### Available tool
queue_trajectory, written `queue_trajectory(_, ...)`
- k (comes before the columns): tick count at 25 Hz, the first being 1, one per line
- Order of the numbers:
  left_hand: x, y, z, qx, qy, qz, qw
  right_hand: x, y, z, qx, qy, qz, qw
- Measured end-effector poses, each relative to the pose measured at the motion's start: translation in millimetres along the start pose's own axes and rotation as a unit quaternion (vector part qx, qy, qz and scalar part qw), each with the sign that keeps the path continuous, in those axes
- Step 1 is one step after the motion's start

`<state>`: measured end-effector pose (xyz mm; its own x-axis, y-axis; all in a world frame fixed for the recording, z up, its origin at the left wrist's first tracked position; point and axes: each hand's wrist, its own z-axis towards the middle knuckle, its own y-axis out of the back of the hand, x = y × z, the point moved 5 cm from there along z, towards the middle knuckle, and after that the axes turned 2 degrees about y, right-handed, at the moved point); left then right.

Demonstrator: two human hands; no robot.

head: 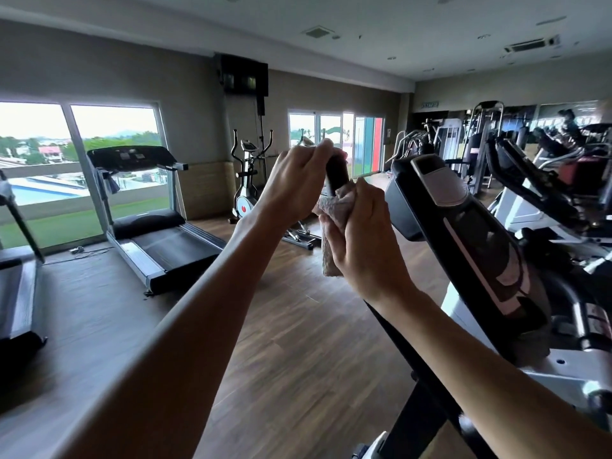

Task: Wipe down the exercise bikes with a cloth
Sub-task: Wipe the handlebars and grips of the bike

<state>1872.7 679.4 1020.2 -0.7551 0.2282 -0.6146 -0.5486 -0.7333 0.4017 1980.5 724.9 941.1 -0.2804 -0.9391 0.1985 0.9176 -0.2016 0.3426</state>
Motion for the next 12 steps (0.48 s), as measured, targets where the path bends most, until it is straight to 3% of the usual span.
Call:
queue_trajectory(5,-2,3,0,0.001,-0.01,0.014,1.0,-1,-8,47,-0.009,-0.027,0.005,1.0)
queue_trajectory(12,1,0,-2,-0.006,-0.002,0.014,1.0,-7,-3,2,0.01,0.009,-0.005,1.0)
